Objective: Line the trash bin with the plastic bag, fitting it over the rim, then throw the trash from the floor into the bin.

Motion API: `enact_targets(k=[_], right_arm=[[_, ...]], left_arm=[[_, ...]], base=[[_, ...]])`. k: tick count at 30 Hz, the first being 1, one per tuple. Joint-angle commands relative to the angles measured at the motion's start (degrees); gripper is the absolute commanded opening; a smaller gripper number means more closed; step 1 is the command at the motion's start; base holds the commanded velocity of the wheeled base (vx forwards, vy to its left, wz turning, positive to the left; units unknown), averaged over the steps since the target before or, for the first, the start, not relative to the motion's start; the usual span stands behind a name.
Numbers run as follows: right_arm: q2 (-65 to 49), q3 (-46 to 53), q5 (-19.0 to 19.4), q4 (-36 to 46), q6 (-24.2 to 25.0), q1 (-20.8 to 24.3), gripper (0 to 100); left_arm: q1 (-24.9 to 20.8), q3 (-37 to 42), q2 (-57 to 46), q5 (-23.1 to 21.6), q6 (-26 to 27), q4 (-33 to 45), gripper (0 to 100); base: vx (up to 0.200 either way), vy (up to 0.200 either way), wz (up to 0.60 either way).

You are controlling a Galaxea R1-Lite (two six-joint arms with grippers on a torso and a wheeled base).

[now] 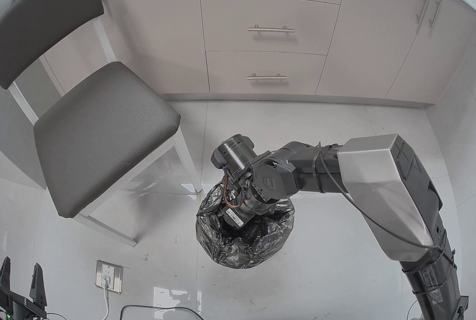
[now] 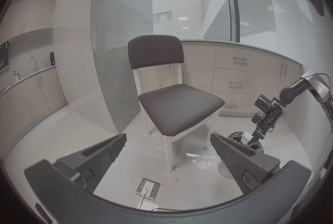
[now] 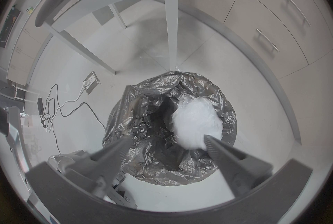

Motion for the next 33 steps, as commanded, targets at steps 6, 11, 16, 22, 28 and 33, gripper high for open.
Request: enact_targets(k=[6,11,16,22,28,33], right_arm=[[0.5,0.0,0.1,-0.4,0.1,-0.1,100],[1.0,0.0,0.0,-0.5,0.2,-0.1,100],[1.7,0.0,0.0,-2.8,0.0,-0.1,100],[1.7,0.0,-0.8,-2.9,0.3,-0.1,100],[1.2,0.0,-2.4,-3.0,-0.1,-0.1,100],[-0.5,0.0,-2.5,-2.7,-1.0,-0.1,100]], left_arm=[[0.0,0.0,-0.9,0.1,-0.1,-0.1,100],[0.0,0.0,-0.9,2.3,-0.2,0.0,100],[0.0,0.0,-0.9,2.4,-0.5,0.0,100],[0.0,0.0,-0.9,2.5,-0.5,0.0,100],[0.0,-0.1,-0.9,2.5,-0.5,0.0,100],[0.0,-0.2,-0.9,2.4,-0.6,0.1,100]], base=[[0.000,0.000,0.00],[0.000,0.000,0.00],[0.000,0.000,0.00],[0.000,0.000,0.00],[0.000,0.000,0.00],[0.000,0.000,0.00]])
